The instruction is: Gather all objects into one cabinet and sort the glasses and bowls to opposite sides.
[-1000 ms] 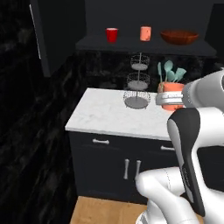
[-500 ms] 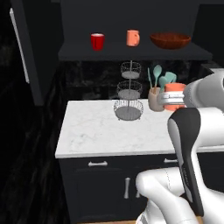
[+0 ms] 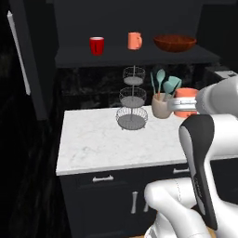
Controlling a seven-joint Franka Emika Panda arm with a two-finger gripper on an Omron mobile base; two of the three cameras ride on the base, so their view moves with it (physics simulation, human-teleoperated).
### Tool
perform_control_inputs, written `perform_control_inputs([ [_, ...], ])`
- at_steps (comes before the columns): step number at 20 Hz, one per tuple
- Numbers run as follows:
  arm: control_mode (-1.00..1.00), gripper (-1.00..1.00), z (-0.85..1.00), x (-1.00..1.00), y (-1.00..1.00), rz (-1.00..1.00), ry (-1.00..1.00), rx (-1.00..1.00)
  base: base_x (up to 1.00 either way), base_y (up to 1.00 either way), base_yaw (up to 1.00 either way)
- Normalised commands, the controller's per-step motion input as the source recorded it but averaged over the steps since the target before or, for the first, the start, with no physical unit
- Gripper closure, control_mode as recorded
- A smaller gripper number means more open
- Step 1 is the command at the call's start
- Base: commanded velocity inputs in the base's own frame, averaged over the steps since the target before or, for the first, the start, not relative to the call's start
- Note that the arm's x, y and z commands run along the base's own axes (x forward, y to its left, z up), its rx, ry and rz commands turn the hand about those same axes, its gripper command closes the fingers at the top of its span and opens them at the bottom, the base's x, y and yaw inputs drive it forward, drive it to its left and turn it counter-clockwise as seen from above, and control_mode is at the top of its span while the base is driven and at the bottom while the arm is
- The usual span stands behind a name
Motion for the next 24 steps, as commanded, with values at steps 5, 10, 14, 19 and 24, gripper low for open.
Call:
perform_control_inputs([
  [5,1.0,1.0,0.0,0.0,0.0,0.0,0.0,0.0,0.32,0.45,-0.22],
  [10,1.0,1.0,0.0,0.0,0.0,0.0,0.0,0.0,0.57,0.27,-0.16],
  [14,1.0,1.0,0.0,0.0,0.0,0.0,0.0,0.0,0.74,0.13,-0.09],
  [19,1.0,1.0,0.0,0.0,0.0,0.0,0.0,0.0,0.41,0.19,-0.01],
  [24,-1.0,1.0,0.0,0.0,0.0,0.0,0.0,0.0,0.0,0.0,0.0],
])
